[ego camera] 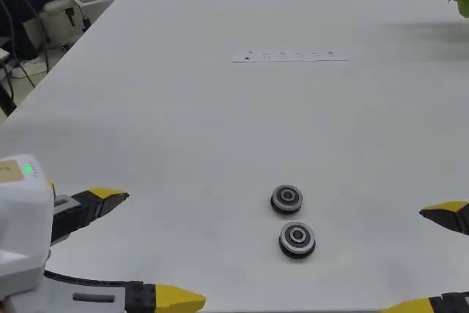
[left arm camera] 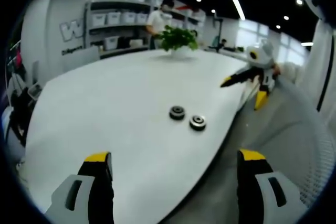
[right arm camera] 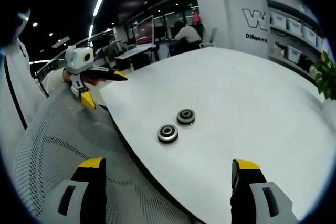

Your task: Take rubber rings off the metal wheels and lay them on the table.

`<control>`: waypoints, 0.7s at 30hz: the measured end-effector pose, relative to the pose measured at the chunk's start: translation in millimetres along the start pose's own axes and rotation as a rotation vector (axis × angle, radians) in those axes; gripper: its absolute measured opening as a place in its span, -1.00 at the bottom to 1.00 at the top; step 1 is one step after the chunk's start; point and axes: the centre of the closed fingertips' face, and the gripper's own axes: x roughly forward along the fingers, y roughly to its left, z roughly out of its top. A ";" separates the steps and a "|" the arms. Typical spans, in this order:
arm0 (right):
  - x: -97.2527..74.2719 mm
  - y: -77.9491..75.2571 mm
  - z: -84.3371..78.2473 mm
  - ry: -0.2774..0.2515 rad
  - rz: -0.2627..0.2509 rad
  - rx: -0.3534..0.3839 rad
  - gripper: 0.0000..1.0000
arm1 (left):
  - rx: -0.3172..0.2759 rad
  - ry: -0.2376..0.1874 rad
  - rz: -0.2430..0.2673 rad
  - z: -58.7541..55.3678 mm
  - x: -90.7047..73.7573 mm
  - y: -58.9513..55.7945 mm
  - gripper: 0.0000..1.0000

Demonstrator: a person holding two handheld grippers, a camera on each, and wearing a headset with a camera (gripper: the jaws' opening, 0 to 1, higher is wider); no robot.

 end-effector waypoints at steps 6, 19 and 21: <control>0.0 0.6 1.9 -0.013 0.007 0.010 0.98 | 0.001 0.006 0.008 -1.2 -0.6 1.1 1.00; 1.0 3.6 -1.2 0.005 0.031 0.002 0.98 | -0.015 -0.004 0.029 0.7 -1.4 4.0 1.00; 0.7 3.1 -1.2 0.004 0.028 0.004 0.98 | -0.022 -0.006 0.024 0.4 -1.1 3.3 1.00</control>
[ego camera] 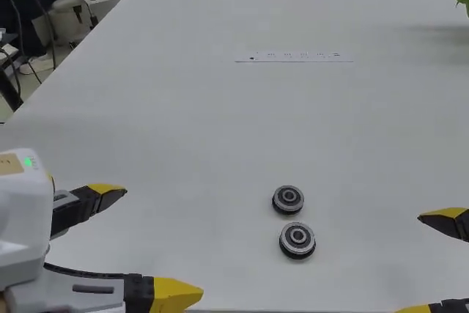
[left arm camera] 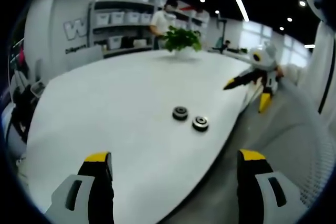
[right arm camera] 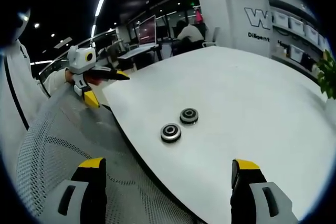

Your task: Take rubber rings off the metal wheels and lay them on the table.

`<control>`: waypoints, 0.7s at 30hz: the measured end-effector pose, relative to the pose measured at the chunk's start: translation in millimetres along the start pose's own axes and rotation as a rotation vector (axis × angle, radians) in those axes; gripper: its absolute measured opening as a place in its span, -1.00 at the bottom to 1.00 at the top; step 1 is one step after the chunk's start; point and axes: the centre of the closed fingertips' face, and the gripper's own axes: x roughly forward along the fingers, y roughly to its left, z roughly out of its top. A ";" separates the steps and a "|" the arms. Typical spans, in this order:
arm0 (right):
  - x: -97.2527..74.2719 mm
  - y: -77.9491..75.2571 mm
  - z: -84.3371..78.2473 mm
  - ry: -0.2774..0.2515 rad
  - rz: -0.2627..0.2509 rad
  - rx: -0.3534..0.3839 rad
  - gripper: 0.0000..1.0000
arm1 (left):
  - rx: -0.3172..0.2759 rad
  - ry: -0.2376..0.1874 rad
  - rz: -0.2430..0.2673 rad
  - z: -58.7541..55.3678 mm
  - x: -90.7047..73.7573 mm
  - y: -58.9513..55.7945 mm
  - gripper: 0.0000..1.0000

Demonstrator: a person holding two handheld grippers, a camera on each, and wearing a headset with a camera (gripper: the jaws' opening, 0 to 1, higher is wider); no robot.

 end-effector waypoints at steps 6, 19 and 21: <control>-1.2 -3.5 1.8 -0.015 -0.016 0.016 0.98 | -0.004 0.006 -0.015 -1.2 1.0 -2.5 1.00; -1.8 -7.4 3.2 -0.029 -0.034 0.040 0.98 | 0.003 0.011 -0.044 -1.8 2.5 -6.3 1.00; -1.8 -7.4 3.3 -0.030 -0.034 0.041 0.98 | 0.006 0.012 -0.042 -1.8 2.4 -6.0 1.00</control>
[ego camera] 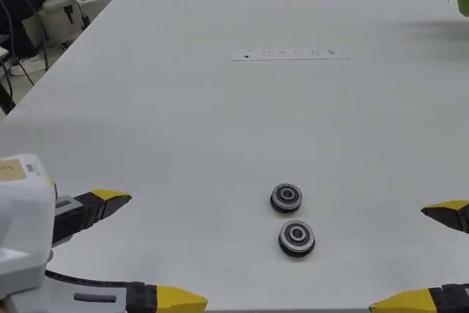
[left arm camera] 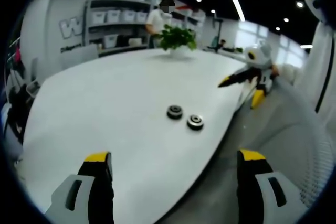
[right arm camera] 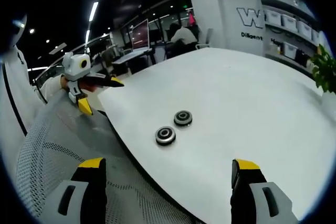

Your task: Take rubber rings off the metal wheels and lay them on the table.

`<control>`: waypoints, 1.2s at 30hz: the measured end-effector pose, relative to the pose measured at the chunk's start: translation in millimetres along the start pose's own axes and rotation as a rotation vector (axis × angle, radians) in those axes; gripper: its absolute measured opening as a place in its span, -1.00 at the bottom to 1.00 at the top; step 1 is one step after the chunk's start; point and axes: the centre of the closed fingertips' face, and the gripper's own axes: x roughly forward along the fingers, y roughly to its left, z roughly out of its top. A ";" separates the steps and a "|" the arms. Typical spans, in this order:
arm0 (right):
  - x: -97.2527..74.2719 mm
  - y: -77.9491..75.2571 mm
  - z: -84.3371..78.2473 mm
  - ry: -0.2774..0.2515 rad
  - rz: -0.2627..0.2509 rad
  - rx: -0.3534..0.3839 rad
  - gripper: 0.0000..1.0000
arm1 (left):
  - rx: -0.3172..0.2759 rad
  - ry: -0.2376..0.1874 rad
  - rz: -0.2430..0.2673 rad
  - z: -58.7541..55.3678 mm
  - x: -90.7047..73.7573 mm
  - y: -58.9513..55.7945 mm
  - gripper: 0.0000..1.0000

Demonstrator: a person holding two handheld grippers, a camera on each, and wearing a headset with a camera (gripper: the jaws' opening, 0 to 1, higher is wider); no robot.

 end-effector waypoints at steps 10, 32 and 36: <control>-1.4 -4.5 1.5 0.000 -0.022 -0.036 0.98 | 0.025 -0.062 0.045 14.2 -6.3 7.2 1.00; -35.9 -19.3 75.2 -0.206 -0.092 -0.121 0.98 | 0.226 -0.154 0.010 96.1 -27.6 10.6 1.00; -39.2 -23.9 90.6 -0.230 -0.097 -0.146 0.98 | 0.271 -0.164 -0.007 111.5 -27.6 8.8 1.00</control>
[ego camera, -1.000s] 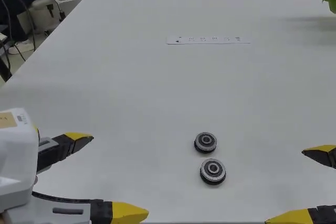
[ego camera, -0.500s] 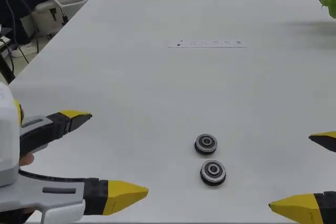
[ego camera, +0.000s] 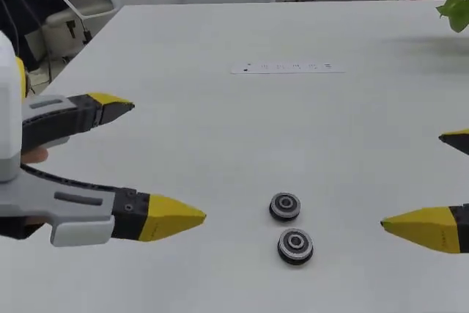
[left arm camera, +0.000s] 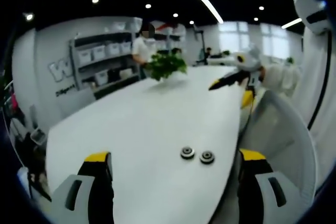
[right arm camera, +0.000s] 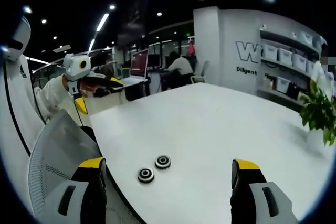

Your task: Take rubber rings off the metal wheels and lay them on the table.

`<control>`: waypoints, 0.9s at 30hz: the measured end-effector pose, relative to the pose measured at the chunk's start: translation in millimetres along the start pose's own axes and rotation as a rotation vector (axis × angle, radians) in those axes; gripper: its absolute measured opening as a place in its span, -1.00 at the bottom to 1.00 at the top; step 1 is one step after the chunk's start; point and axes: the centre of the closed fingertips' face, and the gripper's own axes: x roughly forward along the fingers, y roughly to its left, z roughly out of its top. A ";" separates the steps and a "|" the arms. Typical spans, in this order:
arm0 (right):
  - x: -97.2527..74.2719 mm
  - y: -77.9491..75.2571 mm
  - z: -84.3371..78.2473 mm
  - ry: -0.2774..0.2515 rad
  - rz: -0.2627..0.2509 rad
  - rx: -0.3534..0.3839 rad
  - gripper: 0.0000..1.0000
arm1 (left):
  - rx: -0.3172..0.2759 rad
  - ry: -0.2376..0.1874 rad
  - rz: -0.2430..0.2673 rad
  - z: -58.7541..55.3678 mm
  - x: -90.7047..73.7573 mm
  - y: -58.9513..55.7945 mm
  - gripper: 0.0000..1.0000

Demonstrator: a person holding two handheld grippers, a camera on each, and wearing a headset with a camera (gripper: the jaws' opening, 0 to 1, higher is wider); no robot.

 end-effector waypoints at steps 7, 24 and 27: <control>12.2 -10.3 31.8 -0.059 0.018 -0.054 0.98 | 0.082 -0.026 -0.043 27.4 12.6 2.6 1.00; 86.7 16.5 53.5 -0.098 0.242 -0.197 0.65 | 0.058 -0.098 -0.177 41.6 73.7 -0.7 0.94; 96.8 24.3 48.3 -0.117 0.276 -0.138 0.61 | 0.043 -0.129 -0.183 40.6 86.0 -2.2 1.00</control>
